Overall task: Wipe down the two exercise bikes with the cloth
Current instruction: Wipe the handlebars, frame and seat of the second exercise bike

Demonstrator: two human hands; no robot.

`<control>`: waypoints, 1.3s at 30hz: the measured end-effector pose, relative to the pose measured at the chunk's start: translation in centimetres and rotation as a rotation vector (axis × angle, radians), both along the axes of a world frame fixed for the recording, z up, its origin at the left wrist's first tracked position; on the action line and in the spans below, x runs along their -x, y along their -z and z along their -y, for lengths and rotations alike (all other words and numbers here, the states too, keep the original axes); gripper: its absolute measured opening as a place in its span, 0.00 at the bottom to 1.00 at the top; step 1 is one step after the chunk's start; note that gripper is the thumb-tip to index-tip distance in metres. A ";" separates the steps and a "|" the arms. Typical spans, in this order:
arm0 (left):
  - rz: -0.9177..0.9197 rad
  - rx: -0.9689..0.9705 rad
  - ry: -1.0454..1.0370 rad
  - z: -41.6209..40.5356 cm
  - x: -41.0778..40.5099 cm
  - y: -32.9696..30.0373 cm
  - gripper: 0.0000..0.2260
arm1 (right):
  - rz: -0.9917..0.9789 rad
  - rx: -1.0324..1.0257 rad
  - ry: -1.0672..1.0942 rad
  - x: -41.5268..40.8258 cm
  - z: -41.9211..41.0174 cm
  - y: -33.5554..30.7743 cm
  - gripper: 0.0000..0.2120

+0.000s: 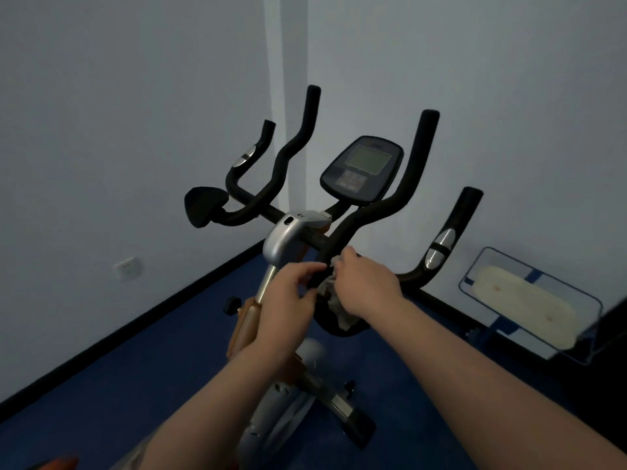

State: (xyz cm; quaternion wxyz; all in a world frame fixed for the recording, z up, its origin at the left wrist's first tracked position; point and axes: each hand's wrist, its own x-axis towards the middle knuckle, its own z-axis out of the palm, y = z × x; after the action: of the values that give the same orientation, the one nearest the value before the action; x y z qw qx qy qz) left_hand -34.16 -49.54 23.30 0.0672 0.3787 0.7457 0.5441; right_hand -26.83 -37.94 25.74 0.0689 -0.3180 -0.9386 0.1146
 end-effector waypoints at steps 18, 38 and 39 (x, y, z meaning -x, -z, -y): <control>0.150 -0.015 0.283 -0.2 3.3 0.5 0.11 | -0.668 0.206 0.633 -1.9 7.5 3.6 0.17; 0.075 -0.162 0.480 -0.6 5.2 2.4 0.14 | -0.560 -0.174 0.563 -4.5 7.6 1.9 0.13; 0.096 -0.168 0.492 -0.7 5.1 2.4 0.14 | -0.563 -0.213 0.514 -4.3 6.8 1.3 0.13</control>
State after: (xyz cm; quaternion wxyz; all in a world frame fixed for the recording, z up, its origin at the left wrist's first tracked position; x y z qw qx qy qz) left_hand -39.31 -48.87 20.86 0.2010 0.5267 0.5792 0.5888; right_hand -22.57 -44.74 24.48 0.3827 -0.4898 -0.7794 0.0786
